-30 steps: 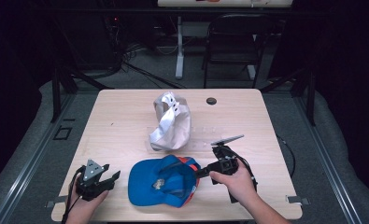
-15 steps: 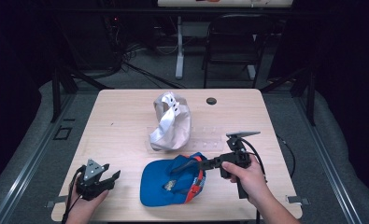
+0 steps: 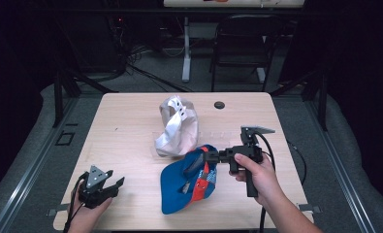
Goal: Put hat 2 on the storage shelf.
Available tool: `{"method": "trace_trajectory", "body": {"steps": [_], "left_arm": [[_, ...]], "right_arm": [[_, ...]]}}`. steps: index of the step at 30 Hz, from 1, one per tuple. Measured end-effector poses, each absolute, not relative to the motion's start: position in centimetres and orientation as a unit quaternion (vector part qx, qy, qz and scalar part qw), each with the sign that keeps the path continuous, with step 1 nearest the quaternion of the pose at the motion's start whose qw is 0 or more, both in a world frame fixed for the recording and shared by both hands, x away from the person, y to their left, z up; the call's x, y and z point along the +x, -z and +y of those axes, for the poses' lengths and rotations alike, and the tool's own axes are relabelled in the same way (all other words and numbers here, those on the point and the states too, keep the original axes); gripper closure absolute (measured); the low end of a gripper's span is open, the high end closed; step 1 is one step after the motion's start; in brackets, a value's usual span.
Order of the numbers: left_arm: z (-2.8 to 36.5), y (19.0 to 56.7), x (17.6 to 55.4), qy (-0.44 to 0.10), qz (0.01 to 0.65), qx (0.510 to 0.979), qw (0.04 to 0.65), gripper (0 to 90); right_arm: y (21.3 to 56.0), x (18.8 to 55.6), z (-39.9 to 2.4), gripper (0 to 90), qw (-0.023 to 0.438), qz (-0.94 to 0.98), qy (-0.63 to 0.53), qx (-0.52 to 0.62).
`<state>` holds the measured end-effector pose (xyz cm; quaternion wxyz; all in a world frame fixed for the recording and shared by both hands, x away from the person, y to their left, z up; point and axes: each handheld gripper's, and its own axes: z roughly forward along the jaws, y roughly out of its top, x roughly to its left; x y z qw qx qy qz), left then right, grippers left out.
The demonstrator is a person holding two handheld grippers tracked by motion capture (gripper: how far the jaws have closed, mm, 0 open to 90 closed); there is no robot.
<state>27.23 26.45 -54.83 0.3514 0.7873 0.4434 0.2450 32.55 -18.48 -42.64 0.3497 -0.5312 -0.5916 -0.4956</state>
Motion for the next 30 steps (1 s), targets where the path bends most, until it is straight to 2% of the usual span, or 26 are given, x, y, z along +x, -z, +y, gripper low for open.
{"method": "trace_trajectory", "body": {"steps": [18,30], "left_arm": [[26.4,54.7,27.2,-0.246,0.439,0.788,0.355,47.9],[26.6,54.7,27.2,-0.242,0.446,0.782,0.363,46.6]], "right_arm": [[39.1,32.6,-18.1,77.9,0.333,-0.596,0.512,-0.522],[37.1,32.7,-19.7,78.0,0.315,-0.585,0.526,-0.531]]}}
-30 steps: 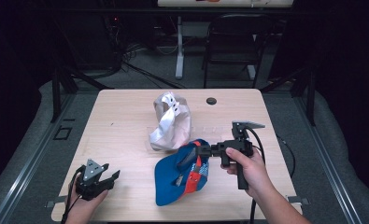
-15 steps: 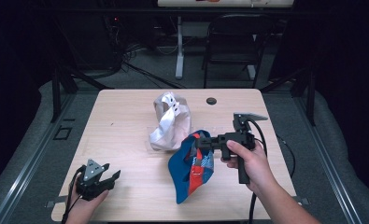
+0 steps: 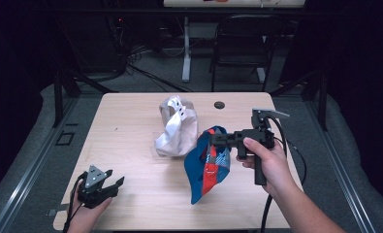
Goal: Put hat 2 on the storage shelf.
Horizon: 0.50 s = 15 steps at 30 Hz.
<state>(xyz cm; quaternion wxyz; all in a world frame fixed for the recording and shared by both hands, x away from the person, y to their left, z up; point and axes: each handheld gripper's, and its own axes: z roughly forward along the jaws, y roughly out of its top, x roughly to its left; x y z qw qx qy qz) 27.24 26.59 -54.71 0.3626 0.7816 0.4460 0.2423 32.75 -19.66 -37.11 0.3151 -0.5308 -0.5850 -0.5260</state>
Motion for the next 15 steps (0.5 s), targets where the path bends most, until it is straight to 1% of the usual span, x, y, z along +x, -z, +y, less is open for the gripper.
{"method": "trace_trajectory", "body": {"steps": [8,15], "left_arm": [[26.9,54.6,27.4,-0.237,0.449,0.78,0.366,46.0],[27.1,54.6,27.3,-0.241,0.451,0.776,0.37,45.9]], "right_arm": [[35.4,33.1,-20.2,77.9,0.306,-0.58,0.534,-0.533],[33.4,33.3,-20.8,77.9,0.287,-0.582,0.541,-0.535]]}}
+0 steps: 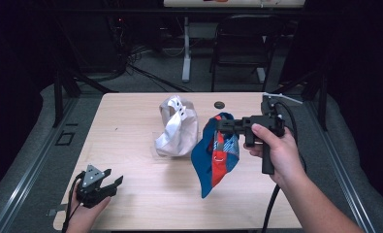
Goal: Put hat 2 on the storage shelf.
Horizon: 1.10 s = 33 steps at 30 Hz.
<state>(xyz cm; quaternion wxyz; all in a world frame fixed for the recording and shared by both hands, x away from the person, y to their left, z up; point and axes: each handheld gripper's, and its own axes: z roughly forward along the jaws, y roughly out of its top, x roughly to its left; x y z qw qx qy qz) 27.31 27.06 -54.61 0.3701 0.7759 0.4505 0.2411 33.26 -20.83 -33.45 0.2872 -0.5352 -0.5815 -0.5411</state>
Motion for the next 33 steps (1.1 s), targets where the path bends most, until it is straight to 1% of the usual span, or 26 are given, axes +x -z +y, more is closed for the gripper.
{"method": "trace_trajectory", "body": {"steps": [13,16,26,33], "left_arm": [[26.9,54.8,27.6,-0.239,0.448,0.779,0.367,45.9],[26.9,54.8,27.6,-0.239,0.447,0.781,0.366,45.9],[27.0,54.8,27.6,-0.236,0.449,0.781,0.365,45.9],[27.1,54.8,27.6,-0.238,0.45,0.778,0.369,45.9]], "right_arm": [[31.0,35.0,-22.7,77.9,0.253,-0.575,0.545,-0.556],[30.4,35.7,-23.3,77.9,0.239,-0.57,0.548,-0.563],[29.3,38.3,-24.2,77.9,0.218,-0.555,0.561,-0.575],[29.4,39.6,-24.2,77.9,0.204,-0.552,0.555,-0.589]]}}
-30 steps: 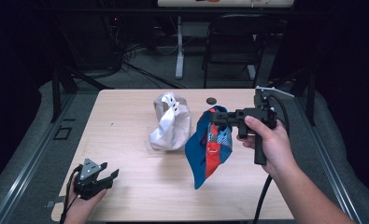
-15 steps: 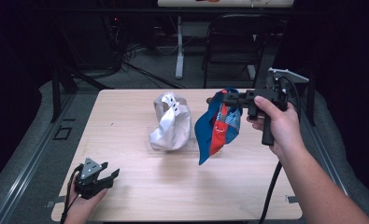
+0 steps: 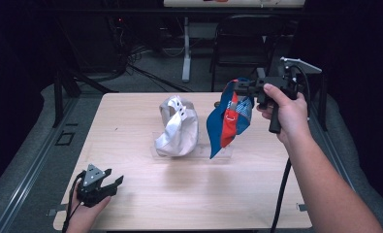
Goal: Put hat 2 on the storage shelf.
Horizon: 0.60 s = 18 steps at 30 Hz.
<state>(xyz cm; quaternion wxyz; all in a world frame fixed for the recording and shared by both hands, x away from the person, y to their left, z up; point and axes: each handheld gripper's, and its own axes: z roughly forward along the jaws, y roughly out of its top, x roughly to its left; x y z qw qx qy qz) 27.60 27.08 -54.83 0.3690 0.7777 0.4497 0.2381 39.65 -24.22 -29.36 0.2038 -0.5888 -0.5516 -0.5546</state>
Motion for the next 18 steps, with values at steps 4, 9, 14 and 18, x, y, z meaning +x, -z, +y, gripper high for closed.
{"method": "trace_trajectory", "body": {"steps": [4,9,14,18], "left_arm": [[27.0,54.9,27.6,-0.238,0.45,0.778,0.368,45.9],[27.0,54.9,27.6,-0.238,0.448,0.78,0.367,45.9],[27.1,54.9,27.7,-0.239,0.449,0.779,0.367,45.9],[27.1,54.9,27.7,-0.236,0.449,0.781,0.363,45.9]], "right_arm": [[29.8,40.5,-24.4,77.9,0.198,-0.547,0.55,-0.599],[30.5,41.8,-24.5,77.9,0.19,-0.541,0.541,-0.616],[31.3,42.6,-24.6,77.9,0.187,-0.531,0.535,-0.63],[31.4,42.7,-24.6,77.9,0.186,-0.527,0.537,-0.632]]}}
